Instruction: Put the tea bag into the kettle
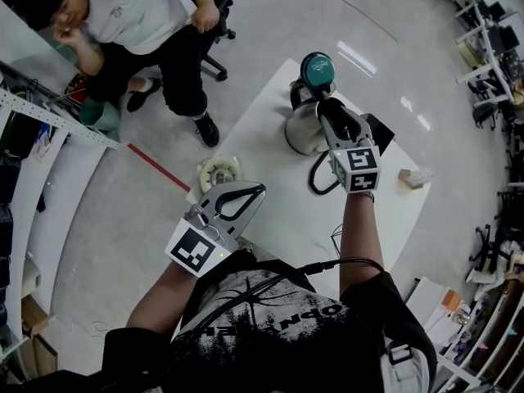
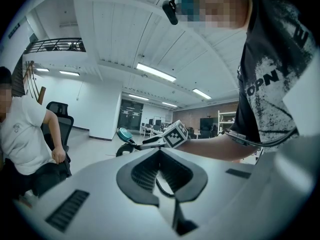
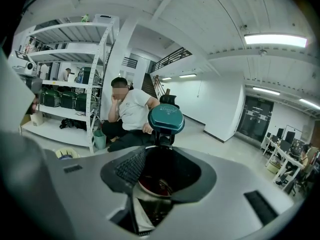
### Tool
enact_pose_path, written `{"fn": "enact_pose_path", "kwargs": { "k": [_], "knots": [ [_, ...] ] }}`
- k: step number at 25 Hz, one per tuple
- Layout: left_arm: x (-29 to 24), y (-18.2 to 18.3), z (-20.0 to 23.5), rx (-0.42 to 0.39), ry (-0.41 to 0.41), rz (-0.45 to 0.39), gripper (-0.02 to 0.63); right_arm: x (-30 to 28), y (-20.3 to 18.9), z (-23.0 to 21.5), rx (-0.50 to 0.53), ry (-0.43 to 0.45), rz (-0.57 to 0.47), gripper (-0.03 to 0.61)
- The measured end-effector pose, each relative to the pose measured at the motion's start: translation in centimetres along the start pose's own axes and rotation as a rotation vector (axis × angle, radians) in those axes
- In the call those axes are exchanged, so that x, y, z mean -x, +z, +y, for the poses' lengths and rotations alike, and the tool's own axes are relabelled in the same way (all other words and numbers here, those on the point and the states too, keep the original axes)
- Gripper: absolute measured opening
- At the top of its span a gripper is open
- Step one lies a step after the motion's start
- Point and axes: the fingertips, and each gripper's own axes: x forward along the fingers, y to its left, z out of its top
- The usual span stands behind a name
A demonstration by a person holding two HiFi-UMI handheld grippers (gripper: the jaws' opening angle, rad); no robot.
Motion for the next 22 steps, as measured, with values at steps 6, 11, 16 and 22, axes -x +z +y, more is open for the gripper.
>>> {"fn": "enact_pose_path", "kwargs": {
  "k": [6,11,16,22],
  "knots": [
    [0.1,0.3,-0.3,-0.001,0.002,-0.005,0.011,0.5,0.1,0.1,0.004,-0.001,-0.006,0.167],
    [-0.1,0.4,-0.5,-0.005,0.001,-0.01,0.011,1.5,0.6,-0.1,0.027,-0.018,-0.035,0.167],
    [-0.3,0.7,-1.3,-0.007,-0.005,-0.019,0.011,3.3,1.3,0.0,0.052,-0.029,-0.076,0.167],
    [-0.8,1.1,-2.8,-0.021,-0.025,-0.024,0.011,6.1,1.6,0.5,0.057,-0.025,-0.116,0.084]
  ]
}}
